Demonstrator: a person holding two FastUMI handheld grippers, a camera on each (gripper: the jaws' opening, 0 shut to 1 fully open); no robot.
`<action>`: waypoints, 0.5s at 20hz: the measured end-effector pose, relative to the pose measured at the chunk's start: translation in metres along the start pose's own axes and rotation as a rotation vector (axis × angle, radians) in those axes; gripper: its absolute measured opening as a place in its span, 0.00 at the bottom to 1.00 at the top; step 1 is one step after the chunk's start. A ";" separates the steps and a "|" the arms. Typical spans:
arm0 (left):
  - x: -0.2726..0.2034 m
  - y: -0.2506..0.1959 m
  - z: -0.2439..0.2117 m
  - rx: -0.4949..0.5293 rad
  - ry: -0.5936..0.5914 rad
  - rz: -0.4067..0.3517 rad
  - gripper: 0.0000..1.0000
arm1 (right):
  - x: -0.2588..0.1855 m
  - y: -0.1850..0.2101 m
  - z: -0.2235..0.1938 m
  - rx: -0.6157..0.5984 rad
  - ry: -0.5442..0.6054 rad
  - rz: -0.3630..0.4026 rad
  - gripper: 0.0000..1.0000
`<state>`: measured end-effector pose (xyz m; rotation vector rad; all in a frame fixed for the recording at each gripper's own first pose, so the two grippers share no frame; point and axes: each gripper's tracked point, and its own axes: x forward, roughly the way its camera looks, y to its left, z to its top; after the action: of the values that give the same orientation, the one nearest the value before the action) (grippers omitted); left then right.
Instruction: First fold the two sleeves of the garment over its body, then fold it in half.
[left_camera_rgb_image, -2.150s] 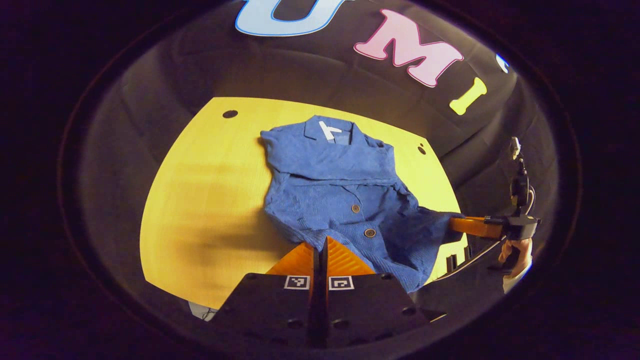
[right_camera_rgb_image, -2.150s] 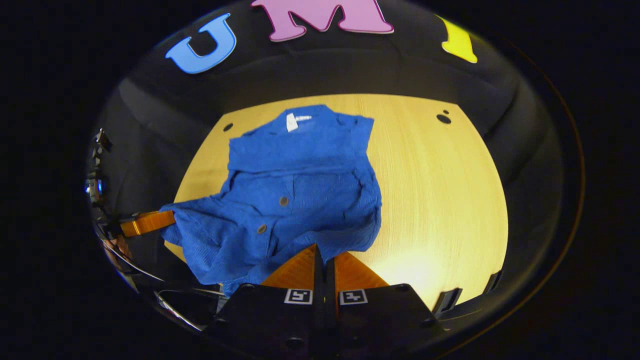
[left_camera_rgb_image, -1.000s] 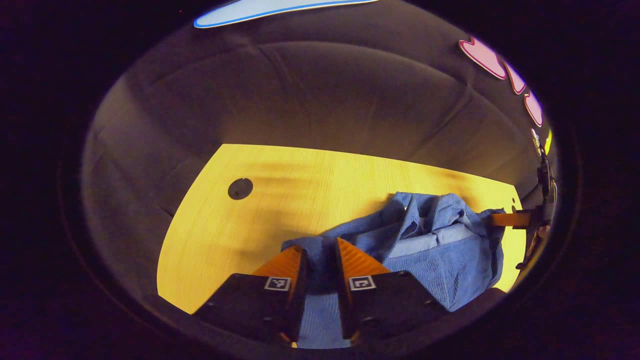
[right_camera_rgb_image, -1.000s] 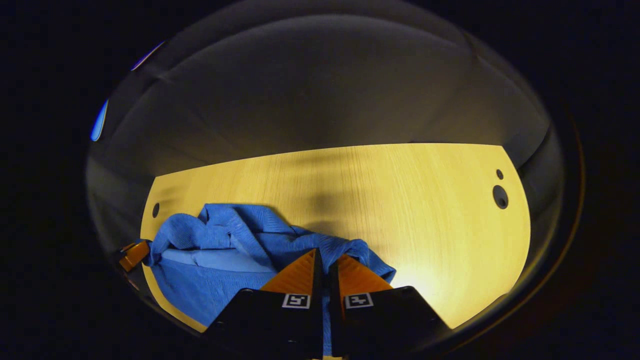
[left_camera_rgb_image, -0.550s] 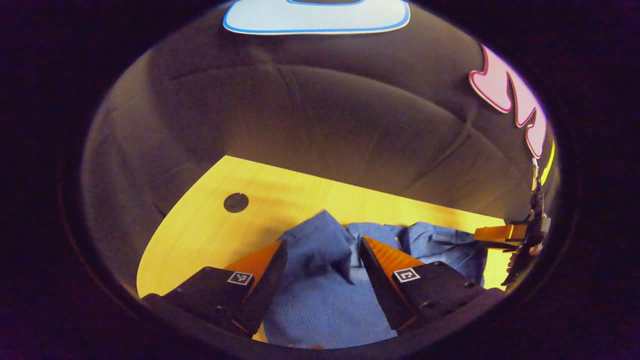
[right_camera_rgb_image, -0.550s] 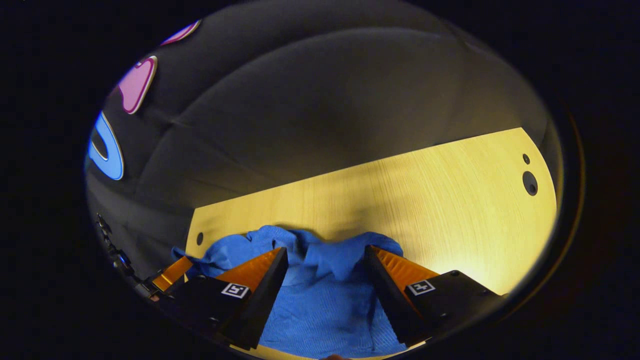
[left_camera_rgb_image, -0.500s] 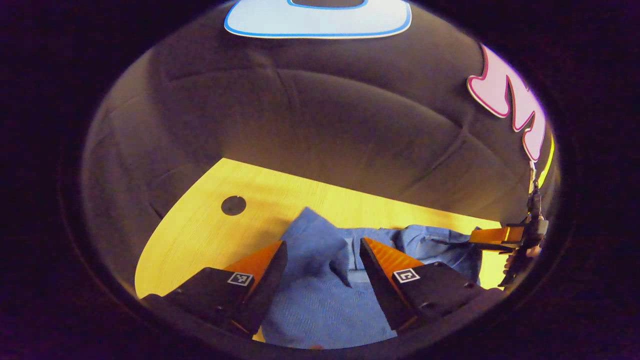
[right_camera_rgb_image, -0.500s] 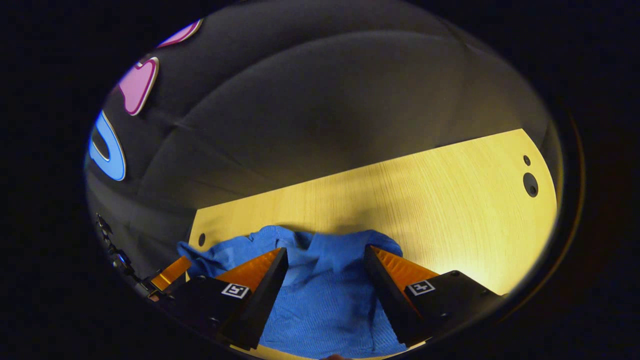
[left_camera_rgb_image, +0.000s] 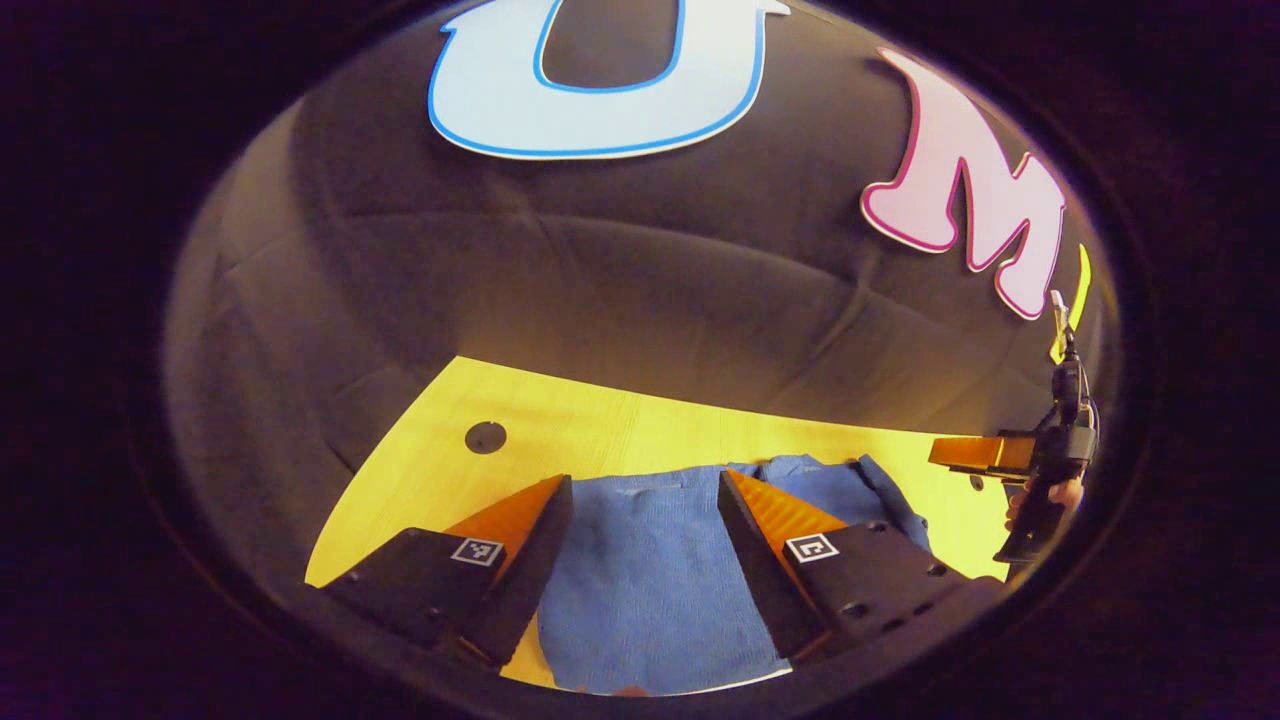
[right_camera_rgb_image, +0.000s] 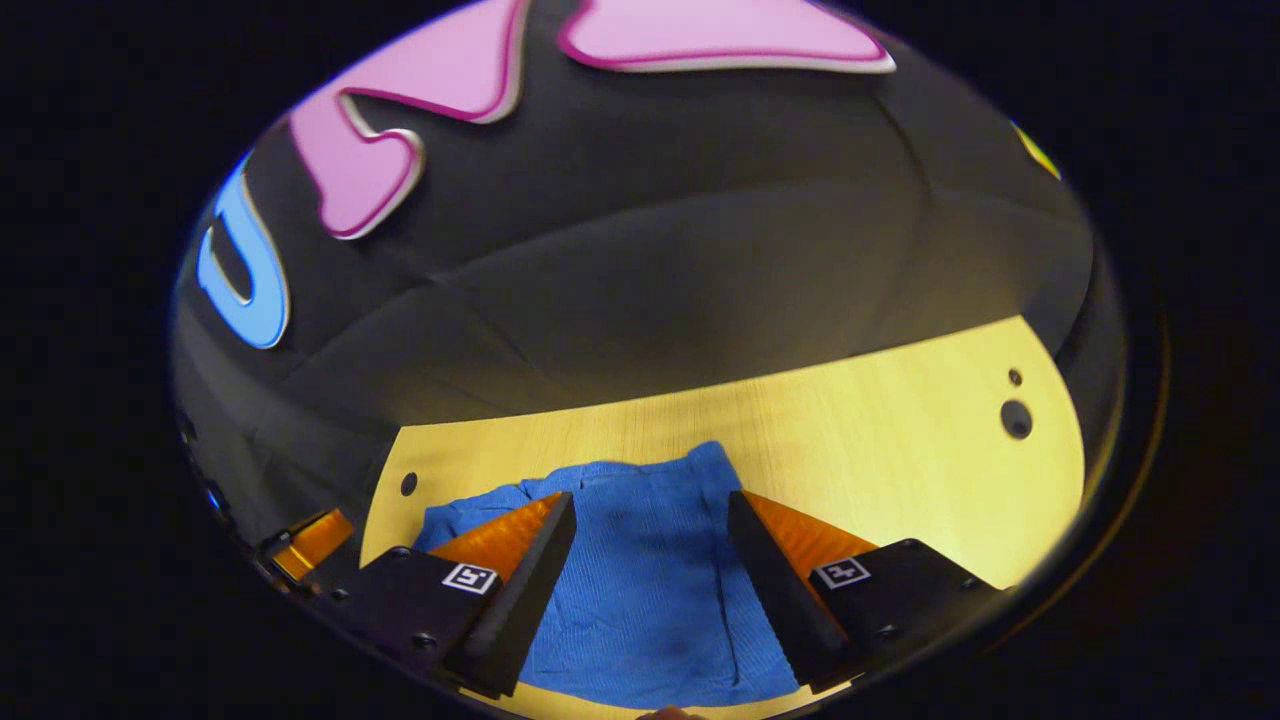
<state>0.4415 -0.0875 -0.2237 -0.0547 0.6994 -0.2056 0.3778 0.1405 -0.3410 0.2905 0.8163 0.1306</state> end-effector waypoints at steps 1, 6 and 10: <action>0.001 0.000 0.001 0.011 -0.023 0.001 0.85 | -0.011 0.006 0.006 -0.038 -0.039 0.000 0.98; -0.017 -0.004 0.024 0.038 -0.173 0.004 0.85 | -0.093 0.039 0.032 -0.219 -0.237 0.006 0.98; -0.037 -0.005 0.039 0.105 -0.318 0.004 0.85 | -0.167 0.063 0.037 -0.317 -0.389 -0.011 0.98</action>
<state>0.4382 -0.0859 -0.1698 0.0148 0.3716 -0.2236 0.2910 0.1555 -0.1809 0.0088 0.4018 0.1843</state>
